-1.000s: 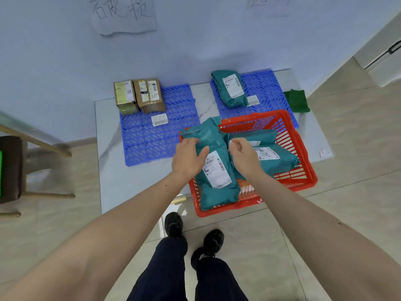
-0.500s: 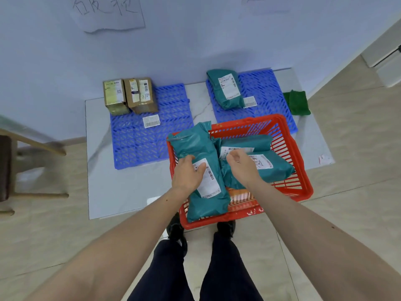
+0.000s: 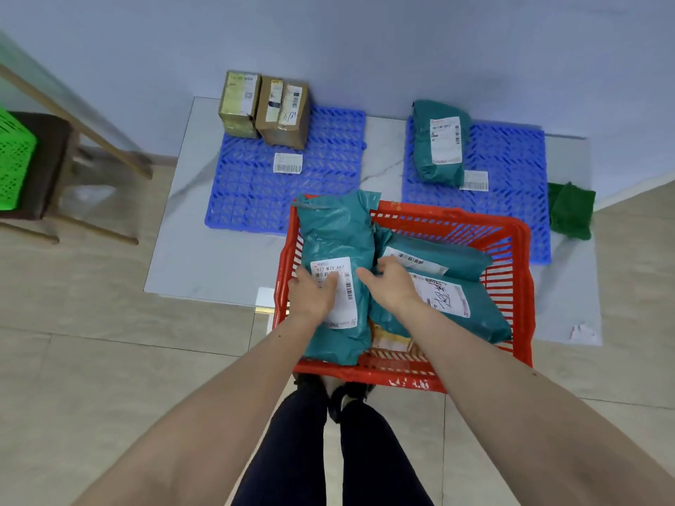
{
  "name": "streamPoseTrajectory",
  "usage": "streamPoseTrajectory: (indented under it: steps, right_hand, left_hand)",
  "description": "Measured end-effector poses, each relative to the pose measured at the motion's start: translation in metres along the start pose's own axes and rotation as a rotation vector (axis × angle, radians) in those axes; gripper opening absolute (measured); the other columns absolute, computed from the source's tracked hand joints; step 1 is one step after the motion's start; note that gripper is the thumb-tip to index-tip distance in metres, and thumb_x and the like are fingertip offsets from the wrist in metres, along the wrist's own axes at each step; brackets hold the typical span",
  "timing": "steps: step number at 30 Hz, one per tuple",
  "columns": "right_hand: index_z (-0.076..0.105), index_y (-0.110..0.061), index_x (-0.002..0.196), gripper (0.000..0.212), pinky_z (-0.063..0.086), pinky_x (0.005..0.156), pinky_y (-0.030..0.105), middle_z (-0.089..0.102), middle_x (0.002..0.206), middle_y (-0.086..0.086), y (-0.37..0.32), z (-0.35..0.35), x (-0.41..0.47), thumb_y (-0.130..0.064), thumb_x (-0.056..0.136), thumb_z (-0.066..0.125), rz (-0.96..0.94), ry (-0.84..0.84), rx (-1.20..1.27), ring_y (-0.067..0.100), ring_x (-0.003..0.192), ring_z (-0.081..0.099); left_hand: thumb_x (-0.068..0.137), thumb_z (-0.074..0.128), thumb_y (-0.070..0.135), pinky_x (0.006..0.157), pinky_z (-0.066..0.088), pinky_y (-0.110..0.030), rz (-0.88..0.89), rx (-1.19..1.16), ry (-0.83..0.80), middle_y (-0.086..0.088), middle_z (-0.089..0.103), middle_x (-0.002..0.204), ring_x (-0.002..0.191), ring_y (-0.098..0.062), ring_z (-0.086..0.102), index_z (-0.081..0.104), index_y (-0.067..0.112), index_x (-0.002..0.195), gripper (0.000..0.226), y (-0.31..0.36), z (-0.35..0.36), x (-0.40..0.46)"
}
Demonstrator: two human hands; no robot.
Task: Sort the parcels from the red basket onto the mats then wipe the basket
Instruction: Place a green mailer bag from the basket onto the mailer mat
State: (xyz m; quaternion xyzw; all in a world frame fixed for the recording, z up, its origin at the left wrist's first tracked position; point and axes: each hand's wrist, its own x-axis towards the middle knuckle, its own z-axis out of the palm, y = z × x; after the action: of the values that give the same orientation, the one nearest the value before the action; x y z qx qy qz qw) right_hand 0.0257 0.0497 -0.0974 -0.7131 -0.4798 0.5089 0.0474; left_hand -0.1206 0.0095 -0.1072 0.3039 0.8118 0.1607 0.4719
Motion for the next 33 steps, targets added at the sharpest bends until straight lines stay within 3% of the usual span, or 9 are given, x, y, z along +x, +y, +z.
streamPoseTrajectory:
  steps: [4, 12, 15, 17, 22, 25, 29, 33]
  right_hand:
    - [0.059, -0.012, 0.116, 0.041, 0.05, 0.092, 0.037, 0.068, 0.115, 0.007, -0.002, 0.008, 0.013, -0.043, 0.09, 0.063, -0.001, -0.012, -0.023, 0.027, 0.107, 0.063]
    - [0.059, -0.009, 0.117, 0.036, 0.044, 0.084, 0.03, 0.066, 0.114, 0.008, -0.007, 0.018, 0.022, -0.038, 0.094, 0.059, 0.047, 0.019, 0.071, 0.024, 0.099, 0.059]
    - [0.06, -0.011, 0.113, 0.033, 0.045, 0.081, 0.031, 0.067, 0.11, 0.006, -0.007, 0.019, 0.021, -0.036, 0.093, 0.061, 0.059, 0.027, 0.129, 0.022, 0.095, 0.06]
    - [0.061, -0.012, 0.11, 0.03, 0.045, 0.079, 0.031, 0.068, 0.106, 0.004, -0.007, 0.017, 0.018, -0.037, 0.092, 0.061, 0.062, 0.038, 0.146, 0.022, 0.094, 0.061]
    - [0.063, -0.014, 0.097, 0.028, 0.054, 0.086, 0.042, 0.069, 0.096, 0.004, -0.015, 0.008, 0.008, -0.041, 0.089, 0.061, 0.057, 0.05, 0.195, 0.024, 0.092, 0.065]
    - [0.062, -0.012, 0.096, 0.027, 0.055, 0.084, 0.042, 0.07, 0.094, 0.007, -0.023, 0.0, -0.002, -0.037, 0.091, 0.059, 0.049, 0.059, 0.259, 0.027, 0.092, 0.067]
    - [0.06, -0.013, 0.099, 0.02, 0.055, 0.085, 0.041, 0.07, 0.101, 0.009, -0.032, -0.016, -0.018, -0.032, 0.095, 0.056, 0.007, 0.058, 0.35, 0.026, 0.095, 0.067]
    - [0.06, -0.017, 0.098, 0.013, 0.055, 0.085, 0.041, 0.071, 0.1, 0.007, -0.041, -0.033, -0.03, -0.03, 0.096, 0.057, -0.024, 0.102, 0.442, 0.024, 0.092, 0.068]
  left_hand:
    - [0.087, 0.058, 0.045, 0.104, 0.044, -0.049, -0.073, -0.08, -0.023, -0.015, 0.05, 0.135, 0.123, -0.035, 0.052, 0.036, 0.005, 0.139, 0.069, -0.006, 0.001, 0.013]
    - [0.089, 0.052, 0.045, 0.106, 0.042, -0.049, -0.136, -0.143, -0.085, -0.009, 0.054, 0.132, 0.123, -0.031, 0.051, 0.035, 0.01, 0.137, 0.063, -0.001, 0.004, 0.021]
    - [0.081, 0.051, 0.052, 0.104, 0.045, -0.049, -0.135, -0.18, -0.08, -0.008, 0.056, 0.13, 0.12, -0.029, 0.054, 0.038, 0.011, 0.135, 0.069, -0.002, 0.002, 0.022]
    - [0.085, 0.054, 0.048, 0.101, 0.047, -0.048, -0.125, -0.214, -0.085, -0.006, 0.057, 0.128, 0.116, -0.026, 0.057, 0.042, 0.01, 0.132, 0.061, 0.0, -0.002, 0.019]
    - [0.089, 0.052, 0.045, 0.095, 0.051, -0.043, -0.059, -0.173, -0.014, -0.005, 0.061, 0.117, 0.107, -0.024, 0.061, 0.051, 0.009, 0.123, 0.05, 0.007, -0.012, 0.005]
    - [0.094, 0.051, 0.04, 0.081, 0.052, -0.033, -0.027, -0.18, -0.004, -0.004, 0.065, 0.108, 0.097, -0.021, 0.063, 0.058, 0.009, 0.116, 0.039, 0.012, -0.018, -0.006]
    - [0.083, 0.053, 0.051, 0.089, 0.055, -0.038, -0.011, -0.275, -0.006, -0.004, 0.065, 0.111, 0.097, -0.021, 0.065, 0.063, 0.012, 0.118, 0.053, 0.023, -0.027, -0.021]
    - [0.088, 0.062, 0.04, 0.075, 0.054, -0.025, 0.085, -0.335, 0.005, -0.003, 0.067, 0.106, 0.088, -0.013, 0.066, 0.067, 0.013, 0.109, 0.035, 0.038, -0.034, -0.031]
